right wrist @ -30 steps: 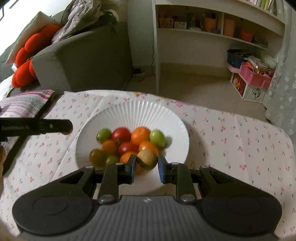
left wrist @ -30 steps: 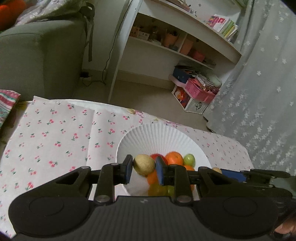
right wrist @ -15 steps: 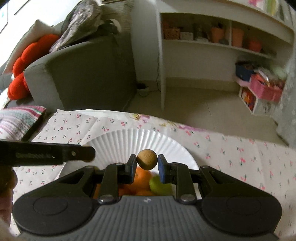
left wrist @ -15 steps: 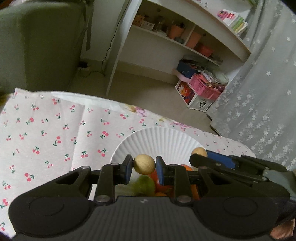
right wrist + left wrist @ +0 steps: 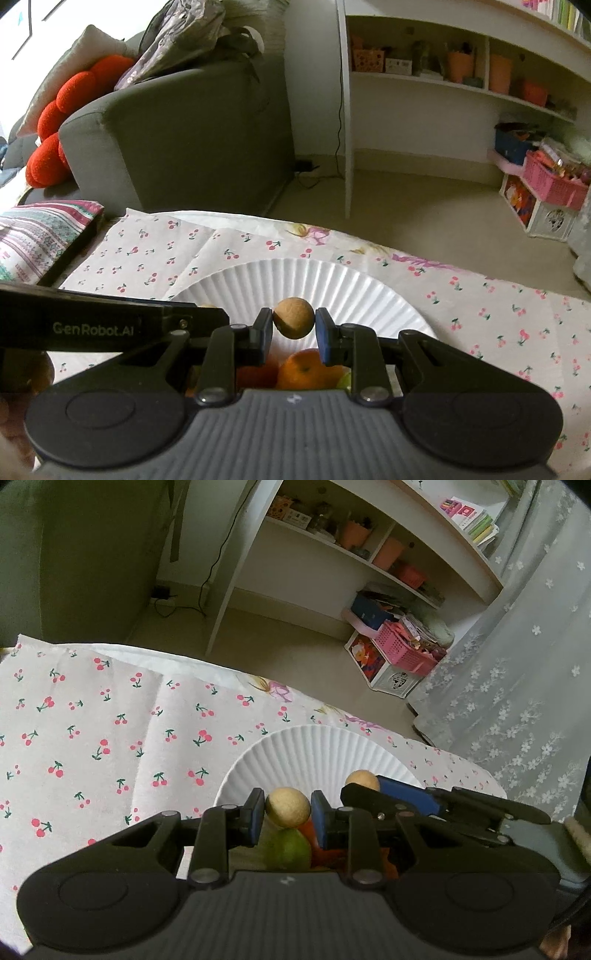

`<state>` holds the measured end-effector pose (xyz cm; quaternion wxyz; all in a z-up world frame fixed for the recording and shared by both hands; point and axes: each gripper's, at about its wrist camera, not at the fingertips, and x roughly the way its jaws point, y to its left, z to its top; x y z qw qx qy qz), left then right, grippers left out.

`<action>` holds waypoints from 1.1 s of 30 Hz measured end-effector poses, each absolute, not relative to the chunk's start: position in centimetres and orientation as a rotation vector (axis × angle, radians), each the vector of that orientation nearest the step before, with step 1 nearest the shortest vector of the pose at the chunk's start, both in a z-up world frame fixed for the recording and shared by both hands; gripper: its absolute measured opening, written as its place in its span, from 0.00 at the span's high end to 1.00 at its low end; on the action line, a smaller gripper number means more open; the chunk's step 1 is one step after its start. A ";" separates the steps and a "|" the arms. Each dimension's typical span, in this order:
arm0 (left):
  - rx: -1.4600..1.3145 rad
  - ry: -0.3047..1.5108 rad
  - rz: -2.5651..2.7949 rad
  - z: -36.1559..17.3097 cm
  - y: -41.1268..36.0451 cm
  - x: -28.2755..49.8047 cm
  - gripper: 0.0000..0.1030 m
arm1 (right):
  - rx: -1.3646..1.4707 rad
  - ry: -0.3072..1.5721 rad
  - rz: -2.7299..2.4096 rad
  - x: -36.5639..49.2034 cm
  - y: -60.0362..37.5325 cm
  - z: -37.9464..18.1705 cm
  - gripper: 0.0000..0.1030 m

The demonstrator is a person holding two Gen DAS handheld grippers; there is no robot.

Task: Organize fruits
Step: 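Open both tools to drop the brown fruits onto the plate, then move both tools back toward the remaining brown fruits on the tablecloth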

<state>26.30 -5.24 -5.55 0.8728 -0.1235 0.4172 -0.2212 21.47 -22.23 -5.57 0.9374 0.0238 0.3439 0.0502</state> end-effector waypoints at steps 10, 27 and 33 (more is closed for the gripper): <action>-0.300 0.857 -0.471 -4.5 -4.5 25.9 0.84 | 0.105 0.667 0.094 20.4 -22.5 -4.7 0.74; -0.067 0.713 -0.323 -0.5 -3.1 19.6 0.72 | 0.127 0.630 0.116 16.0 -22.6 -1.2 0.62; 0.001 0.703 -0.277 -0.4 -2.3 16.7 0.62 | 0.150 0.661 0.118 12.8 -21.7 -1.7 0.62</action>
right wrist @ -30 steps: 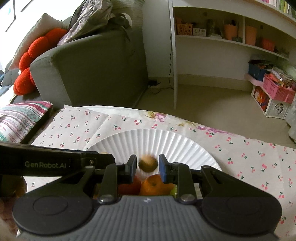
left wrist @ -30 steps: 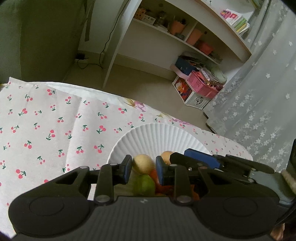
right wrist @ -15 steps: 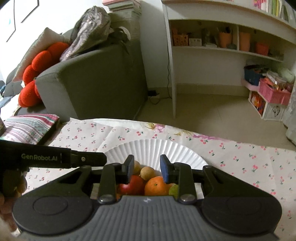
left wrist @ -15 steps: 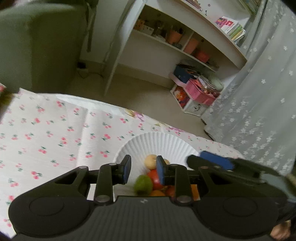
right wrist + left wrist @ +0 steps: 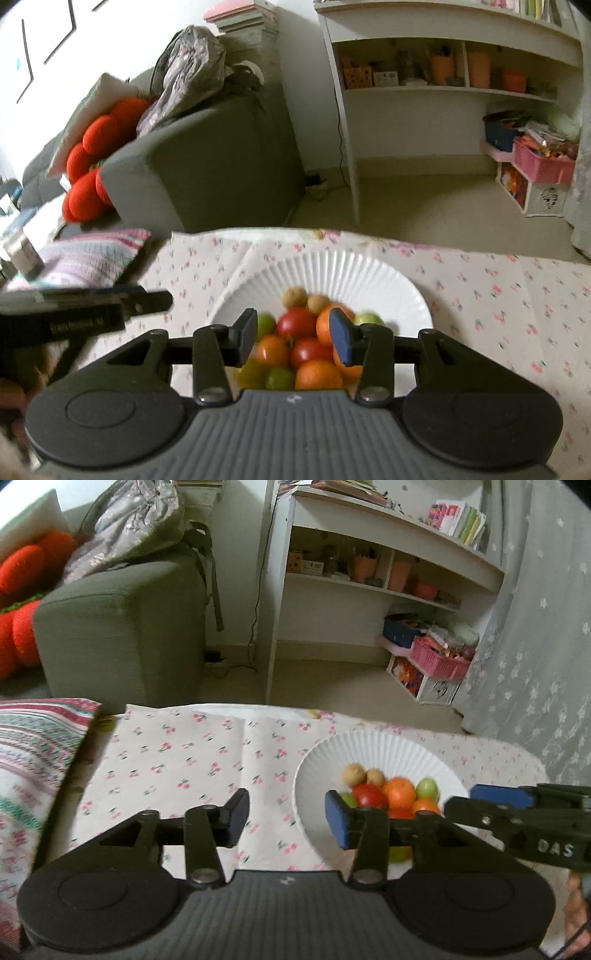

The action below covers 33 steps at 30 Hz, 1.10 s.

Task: Organize fruits
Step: 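Move both tools back toward the remaining brown fruits on the tablecloth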

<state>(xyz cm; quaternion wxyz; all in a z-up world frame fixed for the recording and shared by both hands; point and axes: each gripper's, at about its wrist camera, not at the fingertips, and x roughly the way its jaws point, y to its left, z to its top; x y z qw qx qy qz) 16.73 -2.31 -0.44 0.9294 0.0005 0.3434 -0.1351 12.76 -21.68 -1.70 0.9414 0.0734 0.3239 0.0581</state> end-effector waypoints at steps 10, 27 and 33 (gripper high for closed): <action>0.105 0.709 -0.237 -1.4 -1.8 11.5 0.49 | 0.074 0.699 0.170 8.8 -20.0 -3.3 0.54; 0.081 0.838 -0.267 -5.6 -0.7 6.9 0.27 | 0.036 0.777 0.187 7.0 -18.3 -6.9 0.34; 0.094 0.880 -0.282 -6.7 -1.0 6.6 0.27 | 0.092 0.822 0.167 7.5 -18.7 -7.9 0.34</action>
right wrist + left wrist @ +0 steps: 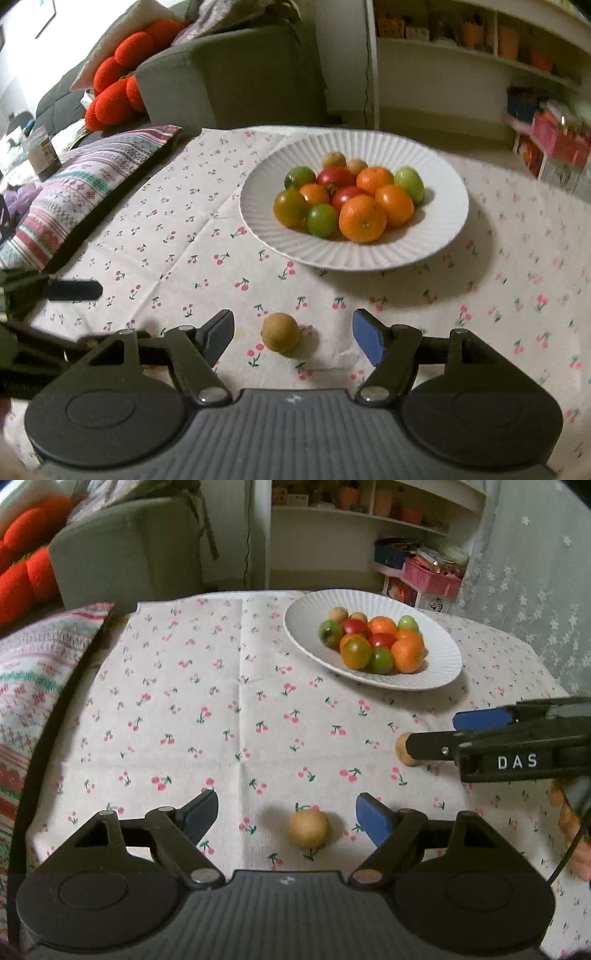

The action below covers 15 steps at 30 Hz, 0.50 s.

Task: Organize fruits
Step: 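Move both tools back toward the remaining brown fruits on the tablecloth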

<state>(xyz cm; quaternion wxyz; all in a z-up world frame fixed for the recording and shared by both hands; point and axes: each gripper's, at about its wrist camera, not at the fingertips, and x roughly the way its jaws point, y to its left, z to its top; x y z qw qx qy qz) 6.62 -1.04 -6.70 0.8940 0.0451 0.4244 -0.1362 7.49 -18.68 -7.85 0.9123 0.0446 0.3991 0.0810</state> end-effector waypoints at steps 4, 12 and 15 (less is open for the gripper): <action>0.070 0.894 -0.283 -6.8 -0.7 6.7 0.27 | 0.086 0.829 0.147 7.7 -18.7 -8.3 0.34; 0.080 0.907 -0.314 -7.0 -0.9 6.5 0.28 | 0.060 0.839 0.159 7.8 -17.9 -8.8 0.45; 0.085 0.907 -0.320 -7.0 -1.0 6.5 0.28 | 0.060 0.847 0.165 7.9 -17.7 -8.9 0.45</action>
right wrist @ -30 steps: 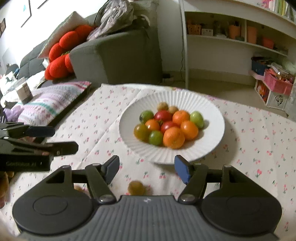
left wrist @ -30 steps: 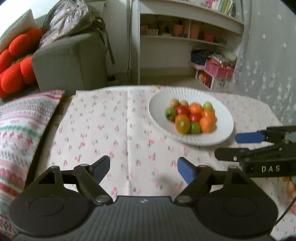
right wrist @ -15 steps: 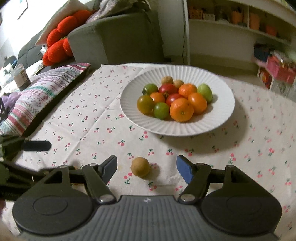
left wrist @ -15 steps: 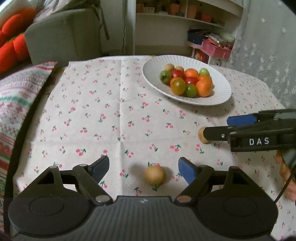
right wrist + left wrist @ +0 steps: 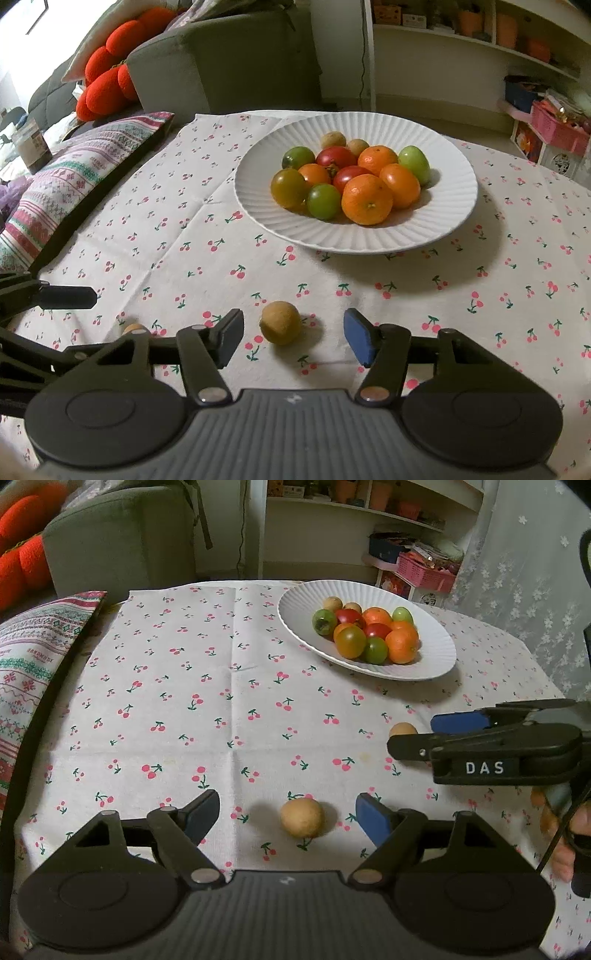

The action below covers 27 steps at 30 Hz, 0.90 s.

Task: Organize fruits
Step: 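Move both tools back toward the remaining brown fruits on the tablecloth, then grasp a brown fruit with the right tool while the left tool grasps another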

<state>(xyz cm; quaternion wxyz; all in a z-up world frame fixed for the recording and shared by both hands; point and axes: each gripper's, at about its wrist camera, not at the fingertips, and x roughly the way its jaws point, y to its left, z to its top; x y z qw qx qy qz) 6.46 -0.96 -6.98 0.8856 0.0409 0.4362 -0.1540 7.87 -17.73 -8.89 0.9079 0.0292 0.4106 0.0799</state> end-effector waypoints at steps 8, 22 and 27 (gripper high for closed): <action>0.066 0.931 -0.349 -7.3 -1.1 6.4 0.36 | 0.042 0.861 0.161 7.8 -17.4 -9.5 0.47; 0.034 0.960 -0.379 -7.9 -1.4 6.5 0.82 | -0.015 0.832 0.171 8.1 -16.4 -9.9 0.72; 0.049 0.951 -0.382 -7.9 -1.5 6.4 0.85 | -0.037 0.820 0.181 7.9 -16.2 -9.9 0.77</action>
